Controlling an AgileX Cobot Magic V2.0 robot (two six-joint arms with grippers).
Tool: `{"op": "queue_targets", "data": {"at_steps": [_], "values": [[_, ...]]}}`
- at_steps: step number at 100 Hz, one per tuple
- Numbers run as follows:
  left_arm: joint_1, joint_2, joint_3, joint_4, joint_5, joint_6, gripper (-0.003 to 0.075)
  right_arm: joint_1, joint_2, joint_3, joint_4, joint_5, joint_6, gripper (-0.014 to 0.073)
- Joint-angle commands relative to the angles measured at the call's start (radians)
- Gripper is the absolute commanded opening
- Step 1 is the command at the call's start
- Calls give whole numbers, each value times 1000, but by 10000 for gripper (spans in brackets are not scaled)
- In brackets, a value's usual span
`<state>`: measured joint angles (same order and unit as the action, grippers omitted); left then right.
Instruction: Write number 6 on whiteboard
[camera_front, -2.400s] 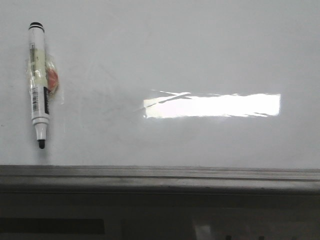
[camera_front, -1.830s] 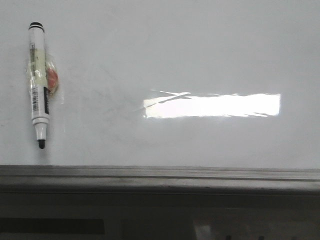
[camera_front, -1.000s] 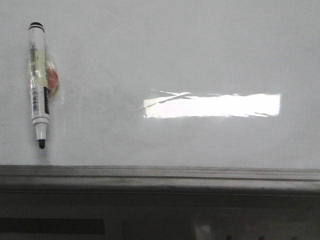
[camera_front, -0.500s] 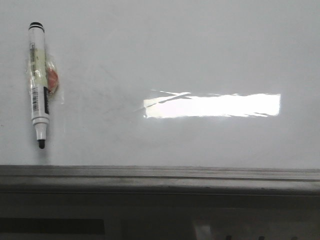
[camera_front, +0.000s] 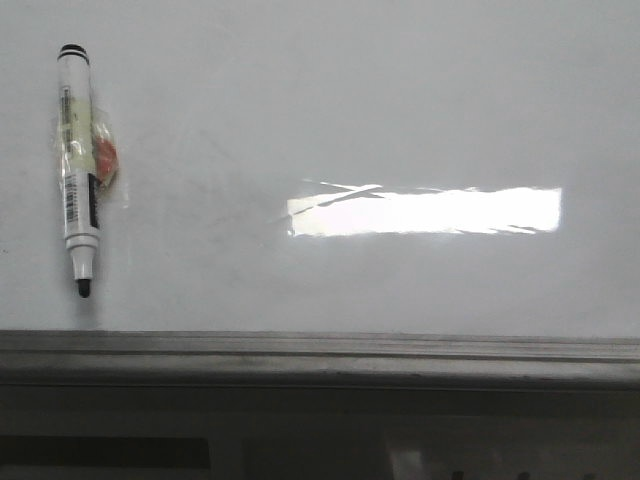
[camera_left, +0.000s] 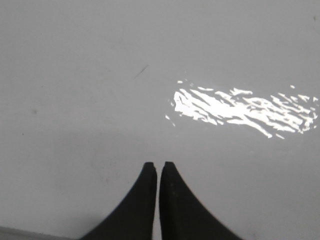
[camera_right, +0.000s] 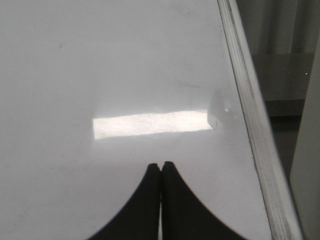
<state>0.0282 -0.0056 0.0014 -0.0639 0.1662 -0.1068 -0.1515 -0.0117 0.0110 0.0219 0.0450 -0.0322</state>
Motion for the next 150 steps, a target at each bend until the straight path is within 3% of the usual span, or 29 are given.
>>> {"op": "queue_targets", "data": {"at_steps": [1,22,32,50,64,77,93,113,120,133,137,150], "values": [[1,-27,23,-1,-115,-6,-20,2,-14,15,1,-87,-2,-64],[1,-27,23,-4,-176,-6,-20,2,-14,6,72,-64,-2,-64],[1,-27,23,-77,-204,-7,-20,2,-14,-19,124,-11,-2,-64],[0,-27,3,-97,-191,-7,-20,2,-10,-77,188,60,-2,-64],[0,-25,-58,-93,-132,1,-20,2,34,-167,230,198,-2,-64],[0,-25,-154,26,-8,6,-20,2,99,-271,228,369,-4,-64],[0,-2,-245,53,166,6,-20,13,113,-315,223,394,-92,-64],[0,44,-281,30,221,6,-14,13,113,-311,223,443,-97,-64],[0,60,-281,-4,217,7,48,13,113,-311,223,432,-97,-64],[0,87,-279,-15,193,7,323,13,113,-311,223,407,-97,-64],[0,95,-273,-15,157,7,372,13,113,-311,223,398,-97,-64],[-3,119,-242,-34,-8,14,405,13,113,-309,223,392,-97,-64]]}}
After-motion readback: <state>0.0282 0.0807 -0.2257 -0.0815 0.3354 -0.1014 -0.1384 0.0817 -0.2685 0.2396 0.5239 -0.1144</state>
